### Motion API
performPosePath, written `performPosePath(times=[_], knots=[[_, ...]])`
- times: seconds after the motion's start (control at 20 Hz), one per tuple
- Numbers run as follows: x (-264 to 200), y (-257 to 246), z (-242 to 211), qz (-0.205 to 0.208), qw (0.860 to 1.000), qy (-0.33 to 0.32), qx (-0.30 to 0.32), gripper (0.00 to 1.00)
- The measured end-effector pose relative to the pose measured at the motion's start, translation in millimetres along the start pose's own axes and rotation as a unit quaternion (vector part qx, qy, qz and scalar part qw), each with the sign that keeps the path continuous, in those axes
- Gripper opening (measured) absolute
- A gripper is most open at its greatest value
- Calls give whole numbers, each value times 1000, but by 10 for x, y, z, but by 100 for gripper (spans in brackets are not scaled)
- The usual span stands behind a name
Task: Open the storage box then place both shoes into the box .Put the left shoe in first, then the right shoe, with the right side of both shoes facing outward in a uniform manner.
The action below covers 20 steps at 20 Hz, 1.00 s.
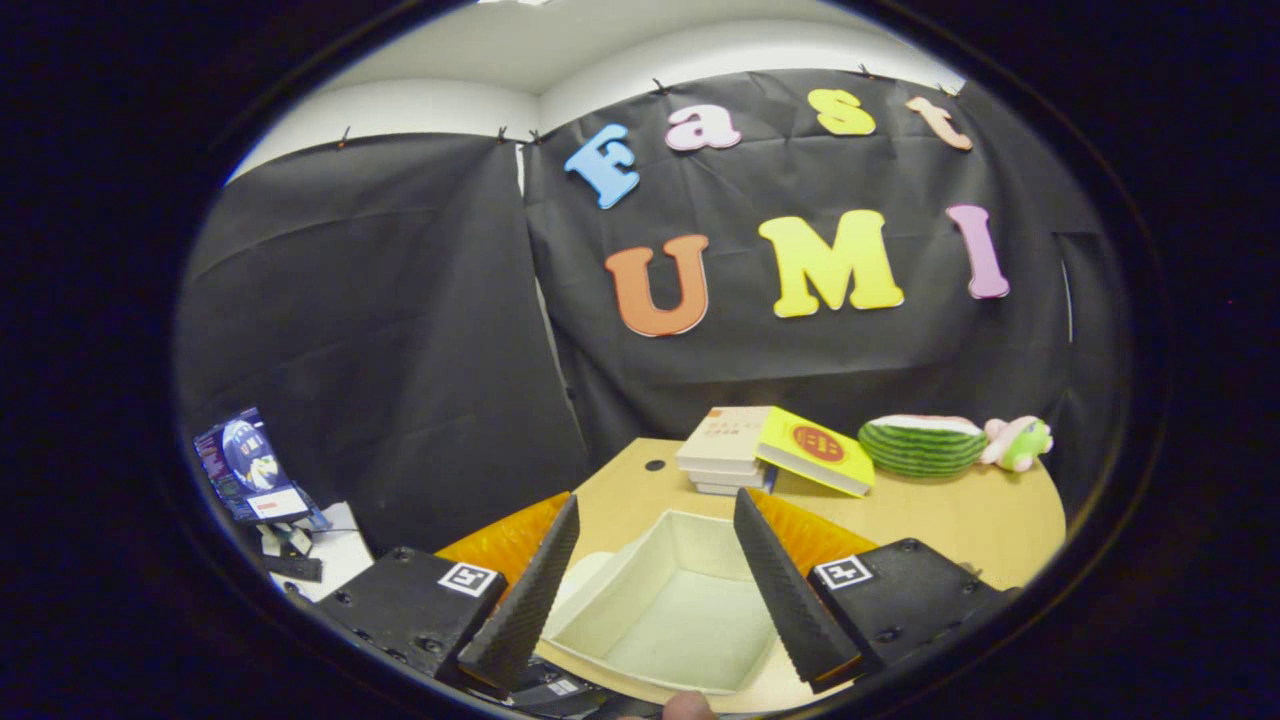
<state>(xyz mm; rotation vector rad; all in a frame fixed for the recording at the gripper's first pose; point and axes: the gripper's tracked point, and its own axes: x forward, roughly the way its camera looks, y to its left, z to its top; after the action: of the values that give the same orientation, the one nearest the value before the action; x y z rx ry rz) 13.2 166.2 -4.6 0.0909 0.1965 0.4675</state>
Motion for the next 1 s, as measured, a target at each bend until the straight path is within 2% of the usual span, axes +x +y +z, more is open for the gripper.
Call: performPosePath(times=[0.3,0.55,0.7,1.0], knots=[[-335,-800,-66,-83,996,10,-18,99],[-438,-1309,-524,-124,990,60,11,99],[-391,-1653,-996,-149,982,116,16,99],[-289,-1927,-1784,-137,958,238,88,99]])
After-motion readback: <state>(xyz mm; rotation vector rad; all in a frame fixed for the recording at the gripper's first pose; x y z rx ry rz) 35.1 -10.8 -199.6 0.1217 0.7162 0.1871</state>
